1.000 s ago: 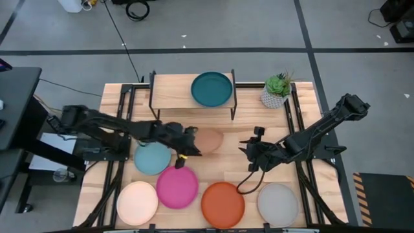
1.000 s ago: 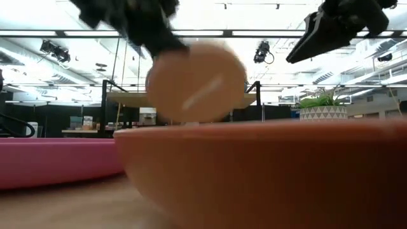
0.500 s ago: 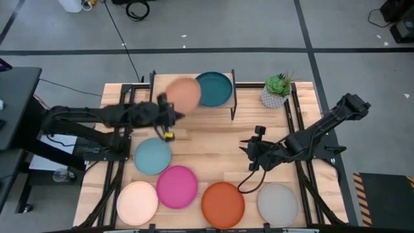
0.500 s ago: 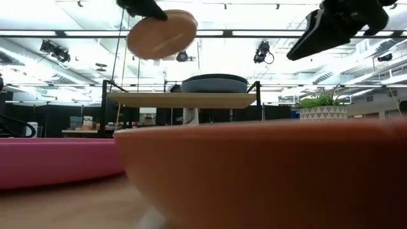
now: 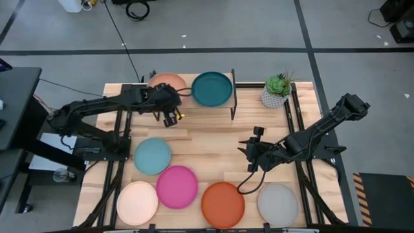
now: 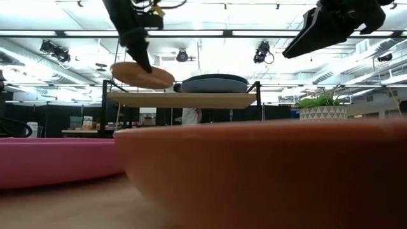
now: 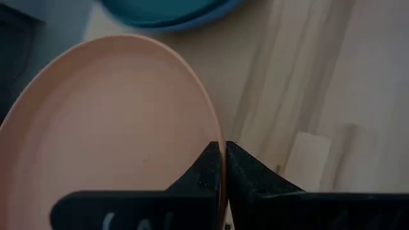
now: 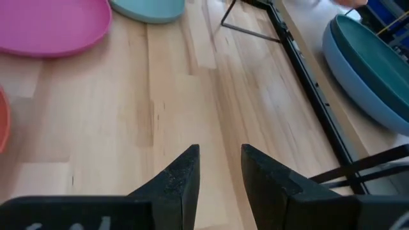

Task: Place and stack plates onto a shelf
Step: Put the brown plate on the shelf, then stack the pink plate on top of the green plate on the shelf

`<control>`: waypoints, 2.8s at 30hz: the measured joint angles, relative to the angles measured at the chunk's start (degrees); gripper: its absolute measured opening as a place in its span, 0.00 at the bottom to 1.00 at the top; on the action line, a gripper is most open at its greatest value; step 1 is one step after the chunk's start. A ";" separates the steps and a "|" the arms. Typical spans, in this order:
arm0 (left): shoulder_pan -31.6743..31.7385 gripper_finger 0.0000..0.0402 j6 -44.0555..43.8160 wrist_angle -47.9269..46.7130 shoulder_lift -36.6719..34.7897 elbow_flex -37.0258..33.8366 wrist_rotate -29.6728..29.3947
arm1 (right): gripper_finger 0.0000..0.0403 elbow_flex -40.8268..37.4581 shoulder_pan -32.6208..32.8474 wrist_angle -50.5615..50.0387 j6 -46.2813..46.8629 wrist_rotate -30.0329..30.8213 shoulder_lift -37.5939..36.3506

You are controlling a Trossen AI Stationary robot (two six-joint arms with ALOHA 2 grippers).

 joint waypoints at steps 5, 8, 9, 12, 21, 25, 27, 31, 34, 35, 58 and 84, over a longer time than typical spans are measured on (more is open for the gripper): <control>0.01 0.04 2.65 1.68 5.25 0.00 1.83 | 0.30 0.00 -0.02 0.29 -0.23 -0.02 0.00; -0.15 0.04 3.75 3.34 7.52 0.09 1.57 | 0.30 0.00 -0.01 0.21 -0.06 -0.05 0.00; -0.15 0.04 4.23 3.59 7.88 0.09 1.52 | 0.30 0.00 -0.02 0.18 -0.11 -0.03 0.00; -0.15 0.04 4.46 4.64 8.28 0.11 1.60 | 0.30 0.00 0.00 -0.15 -0.01 -0.05 0.00; -0.11 0.04 4.56 4.58 8.02 0.11 2.27 | 0.30 0.00 -0.02 -0.15 0.19 -0.05 0.00; 0.12 0.04 4.65 1.77 7.92 0.11 -0.41 | 0.30 0.00 -0.02 -0.17 0.19 -0.07 0.00; 0.59 0.04 4.29 0.50 7.53 0.11 -0.84 | 0.30 0.00 -0.02 -0.15 0.19 -0.07 0.00; 1.28 0.05 2.91 0.60 7.30 0.11 -0.98 | 0.30 0.00 -0.02 -0.01 0.19 -0.09 0.00; 1.44 0.05 0.98 0.85 7.04 0.07 -0.12 | 0.30 0.00 -0.03 0.24 0.08 -0.14 0.00; 1.55 0.05 0.27 1.15 6.78 0.07 0.73 | 0.30 0.00 -0.07 0.40 -0.01 -0.14 0.00; 1.10 0.29 -7.58 4.70 5.57 0.00 0.03 | 0.30 0.00 -0.07 1.14 -0.84 -1.25 0.00; -36.69 0.43 -26.01 10.72 17.22 -0.64 13.05 | 0.30 -2.71 -1.70 9.25 -4.32 -3.09 -0.01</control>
